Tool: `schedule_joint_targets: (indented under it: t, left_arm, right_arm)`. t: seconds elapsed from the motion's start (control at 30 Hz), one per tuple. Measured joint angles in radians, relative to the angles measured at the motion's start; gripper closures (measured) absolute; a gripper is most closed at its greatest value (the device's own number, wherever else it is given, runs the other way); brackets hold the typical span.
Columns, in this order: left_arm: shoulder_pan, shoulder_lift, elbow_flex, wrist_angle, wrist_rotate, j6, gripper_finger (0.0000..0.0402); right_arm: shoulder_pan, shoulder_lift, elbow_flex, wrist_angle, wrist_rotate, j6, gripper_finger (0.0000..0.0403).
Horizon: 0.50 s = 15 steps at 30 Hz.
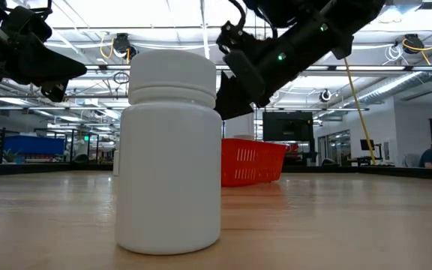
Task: Pick and place pill bottles into a basket
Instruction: Put the white medicine bottle into the red bin
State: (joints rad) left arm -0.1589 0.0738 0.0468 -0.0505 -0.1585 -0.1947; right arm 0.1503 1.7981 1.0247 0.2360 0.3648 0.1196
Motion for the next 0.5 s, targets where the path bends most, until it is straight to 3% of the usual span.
schedule_joint_targets:
  t: [0.5]
  left_arm:
    - [0.0, 0.0, 0.0, 0.0, 0.0, 0.0, 0.0369]
  right_arm:
    - [-0.026, 0.035, -0.003, -0.001, -0.051, 0.044, 0.0239]
